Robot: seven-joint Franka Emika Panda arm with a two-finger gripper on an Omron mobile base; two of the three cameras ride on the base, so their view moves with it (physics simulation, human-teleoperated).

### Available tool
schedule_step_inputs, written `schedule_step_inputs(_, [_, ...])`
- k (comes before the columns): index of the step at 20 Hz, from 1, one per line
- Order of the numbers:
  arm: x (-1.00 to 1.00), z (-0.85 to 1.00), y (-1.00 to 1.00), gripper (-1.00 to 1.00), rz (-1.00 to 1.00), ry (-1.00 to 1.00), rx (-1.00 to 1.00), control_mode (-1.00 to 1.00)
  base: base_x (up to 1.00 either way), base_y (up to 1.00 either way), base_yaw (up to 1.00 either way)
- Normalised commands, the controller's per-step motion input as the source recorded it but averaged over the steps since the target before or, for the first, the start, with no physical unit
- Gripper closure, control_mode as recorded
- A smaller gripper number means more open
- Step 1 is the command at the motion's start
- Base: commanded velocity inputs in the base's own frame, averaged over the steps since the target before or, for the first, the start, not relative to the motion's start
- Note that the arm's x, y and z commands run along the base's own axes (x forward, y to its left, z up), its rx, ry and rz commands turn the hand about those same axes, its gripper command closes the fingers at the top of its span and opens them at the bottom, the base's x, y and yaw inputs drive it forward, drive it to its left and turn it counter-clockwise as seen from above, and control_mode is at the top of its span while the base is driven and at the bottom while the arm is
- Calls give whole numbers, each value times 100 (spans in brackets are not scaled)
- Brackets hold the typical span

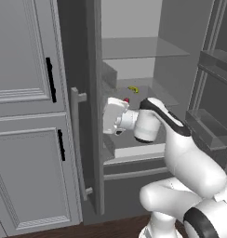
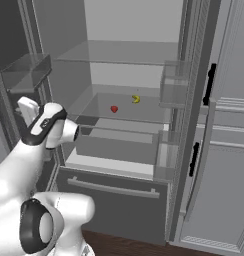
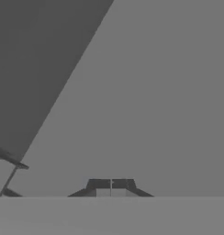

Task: Take the strawberry from the fridge and place it on top of the pancake, located on the dining counter.

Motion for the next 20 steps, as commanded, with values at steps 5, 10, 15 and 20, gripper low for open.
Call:
schedule_step_inputs(5, [-2, 0, 96, 100, 0, 0, 0, -100, 0, 0, 0])
schedule_step_inputs(10, [0, 0, 17, 100, -7, 0, 0, -100, 0, 0, 0])
schedule_step_inputs(15, [0, 5, -48, 100, -14, 2, 0, -100, 0, 0, 0])
schedule_step_inputs(20, [-31, 48, -65, 100, -13, 1, -5, -100, 0, 0, 0])
